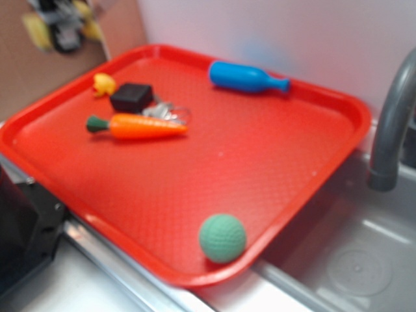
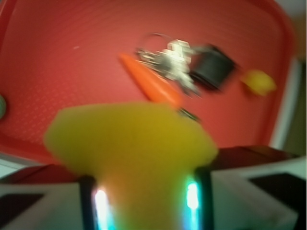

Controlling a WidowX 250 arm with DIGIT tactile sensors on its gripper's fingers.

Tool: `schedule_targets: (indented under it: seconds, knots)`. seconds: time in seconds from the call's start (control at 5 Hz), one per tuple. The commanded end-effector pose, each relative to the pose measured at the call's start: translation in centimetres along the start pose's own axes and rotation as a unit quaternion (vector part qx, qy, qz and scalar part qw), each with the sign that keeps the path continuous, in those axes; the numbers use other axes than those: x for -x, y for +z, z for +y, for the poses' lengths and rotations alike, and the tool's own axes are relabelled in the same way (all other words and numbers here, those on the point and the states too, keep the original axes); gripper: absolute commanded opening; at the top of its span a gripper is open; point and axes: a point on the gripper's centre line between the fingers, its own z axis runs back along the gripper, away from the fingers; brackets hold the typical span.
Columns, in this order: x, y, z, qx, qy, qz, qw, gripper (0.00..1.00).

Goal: Grab the green sponge.

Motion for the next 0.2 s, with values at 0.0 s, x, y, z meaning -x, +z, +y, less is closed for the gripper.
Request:
schedule_targets:
  seconds: [0.0]
  knots:
    - [2.08, 5.99, -2.82, 0.004, 0.242, -0.024, 0.970, 0.00]
